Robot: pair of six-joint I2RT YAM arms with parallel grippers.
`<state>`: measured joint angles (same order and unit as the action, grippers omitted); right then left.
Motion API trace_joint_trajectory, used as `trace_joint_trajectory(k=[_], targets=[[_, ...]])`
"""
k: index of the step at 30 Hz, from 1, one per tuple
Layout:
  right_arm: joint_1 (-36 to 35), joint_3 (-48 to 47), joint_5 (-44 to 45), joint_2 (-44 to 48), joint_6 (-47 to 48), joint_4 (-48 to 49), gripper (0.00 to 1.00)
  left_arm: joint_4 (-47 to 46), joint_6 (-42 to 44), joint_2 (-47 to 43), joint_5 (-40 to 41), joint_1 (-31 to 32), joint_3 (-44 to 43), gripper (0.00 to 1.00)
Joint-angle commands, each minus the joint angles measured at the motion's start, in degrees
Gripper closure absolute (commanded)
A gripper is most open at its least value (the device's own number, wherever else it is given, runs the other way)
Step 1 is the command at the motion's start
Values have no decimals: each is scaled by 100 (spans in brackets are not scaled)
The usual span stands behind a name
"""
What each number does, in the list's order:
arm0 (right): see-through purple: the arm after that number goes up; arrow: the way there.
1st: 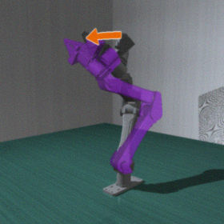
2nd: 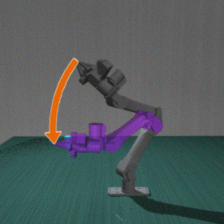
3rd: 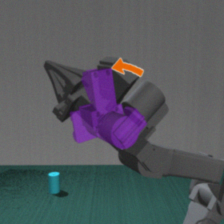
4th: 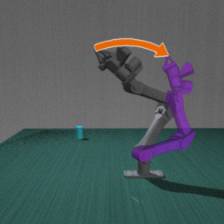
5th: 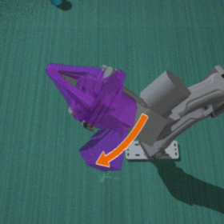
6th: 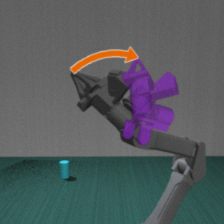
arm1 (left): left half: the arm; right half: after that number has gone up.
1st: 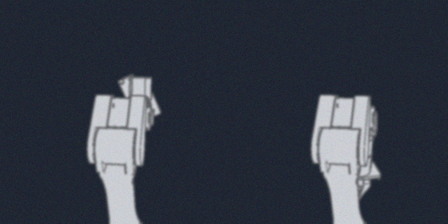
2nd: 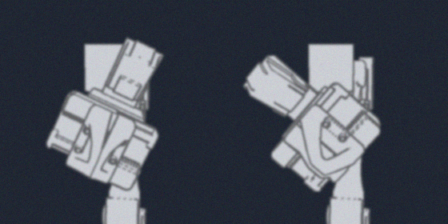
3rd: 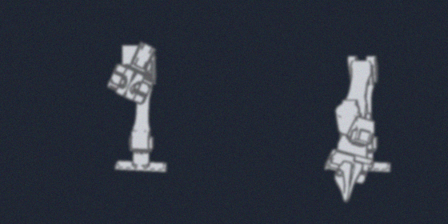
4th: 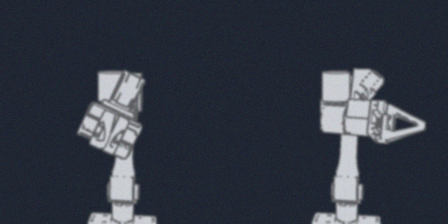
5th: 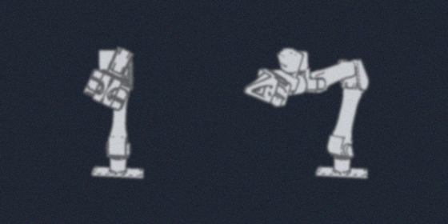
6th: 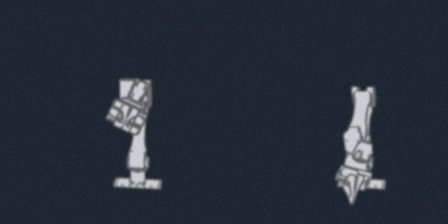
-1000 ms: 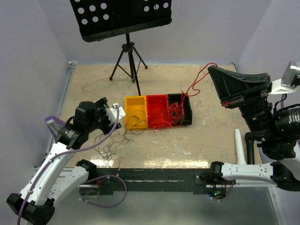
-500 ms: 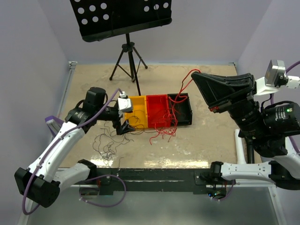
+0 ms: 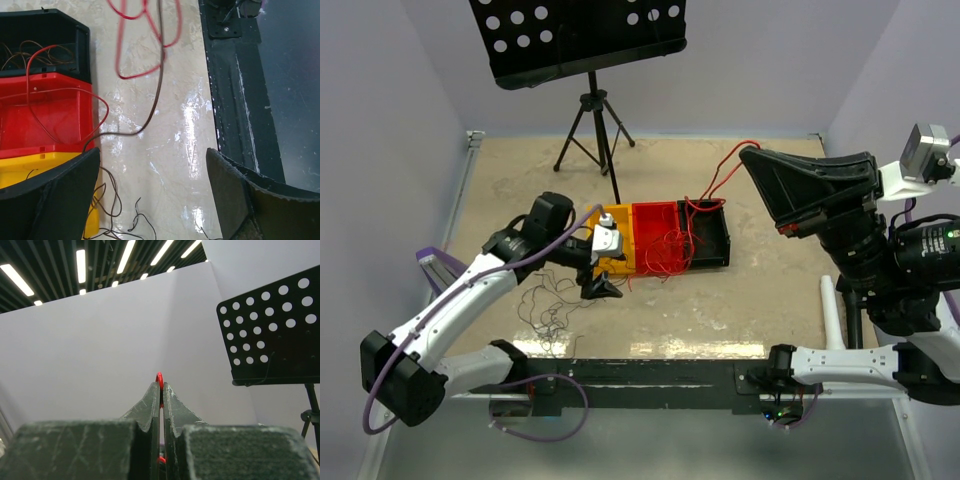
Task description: Untangle the cables
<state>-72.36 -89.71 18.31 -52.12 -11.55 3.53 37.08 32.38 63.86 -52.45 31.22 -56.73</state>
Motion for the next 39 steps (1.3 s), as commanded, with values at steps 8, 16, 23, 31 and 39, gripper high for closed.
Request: trace_joint_trajectory(k=[8, 16, 23, 31, 39], targets=[[-15, -231, -20, -18, 30, 25, 100, -1309, -189, 224, 842, 51, 13, 62], [-15, -442, 646, 114, 372, -256, 100, -80, 513, 31, 1551, 59, 276, 100], [-15, -653, 1895, 517, 979, -327, 100, 615, 1287, -698, 3195, 51, 1172, 100], [-15, -697, 2274, 887, 1129, -537, 100, 1047, 1667, -1446, 4005, 42, 2069, 100], [-15, -521, 1984, 782, 944, -608, 100, -402, -45, -1227, 2944, 24, 964, 49]])
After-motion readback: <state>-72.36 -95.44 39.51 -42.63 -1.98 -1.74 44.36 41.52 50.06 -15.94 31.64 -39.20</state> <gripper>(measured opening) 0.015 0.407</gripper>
